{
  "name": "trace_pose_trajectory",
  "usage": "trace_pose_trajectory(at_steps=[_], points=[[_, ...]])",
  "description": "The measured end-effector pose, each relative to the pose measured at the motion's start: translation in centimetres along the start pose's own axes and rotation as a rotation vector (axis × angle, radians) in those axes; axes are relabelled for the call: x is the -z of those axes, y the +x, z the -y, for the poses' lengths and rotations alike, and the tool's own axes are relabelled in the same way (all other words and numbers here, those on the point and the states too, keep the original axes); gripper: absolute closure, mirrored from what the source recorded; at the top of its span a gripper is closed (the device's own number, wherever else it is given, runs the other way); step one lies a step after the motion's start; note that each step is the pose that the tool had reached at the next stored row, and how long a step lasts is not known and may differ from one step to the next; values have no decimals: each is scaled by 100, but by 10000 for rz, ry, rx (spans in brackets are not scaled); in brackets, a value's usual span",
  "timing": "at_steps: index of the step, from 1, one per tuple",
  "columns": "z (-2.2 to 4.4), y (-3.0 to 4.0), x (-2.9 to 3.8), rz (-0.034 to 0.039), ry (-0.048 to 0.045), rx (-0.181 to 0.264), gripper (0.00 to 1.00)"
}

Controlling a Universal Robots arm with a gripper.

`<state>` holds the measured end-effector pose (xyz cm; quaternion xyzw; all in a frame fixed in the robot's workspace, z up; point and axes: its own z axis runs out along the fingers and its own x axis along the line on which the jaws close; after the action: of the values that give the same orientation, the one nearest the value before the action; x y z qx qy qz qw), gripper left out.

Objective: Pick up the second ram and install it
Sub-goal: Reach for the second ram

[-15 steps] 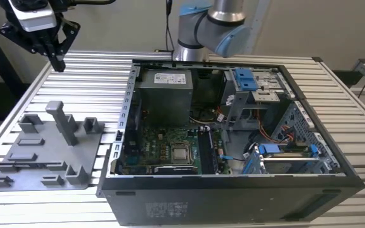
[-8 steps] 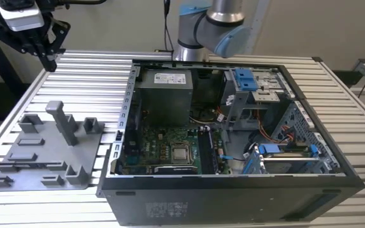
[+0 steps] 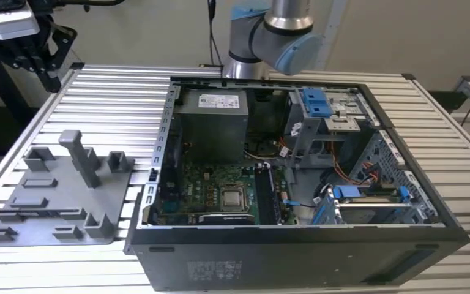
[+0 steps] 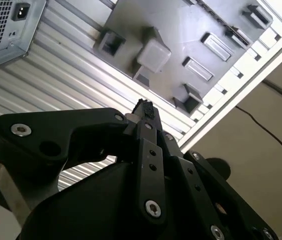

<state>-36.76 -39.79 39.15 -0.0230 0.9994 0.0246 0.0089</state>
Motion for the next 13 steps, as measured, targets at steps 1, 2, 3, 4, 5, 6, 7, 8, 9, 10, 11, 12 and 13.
trace_pose_trajectory(at_steps=[1,2,3,4,5,6,7,8,9,10,11,12,13], points=[[-2,28,0,-1,-1,11,89],[-3,54,0,-4,0,22,89],[-5,80,0,-4,-1,32,89],[-6,106,0,-6,-1,43,89],[-8,133,0,-6,-2,54,89],[-9,162,-1,-7,-2,65,89],[-11,193,-1,-8,-2,73,89],[-12,224,-2,-8,-2,83,89],[-14,253,-2,-9,-2,92,89],[-15,279,-3,-8,-2,101,89],[-17,303,-4,-10,-3,111,89],[-18,326,-4,-11,-2,120,89],[-19,347,-5,-12,-3,129,89]])
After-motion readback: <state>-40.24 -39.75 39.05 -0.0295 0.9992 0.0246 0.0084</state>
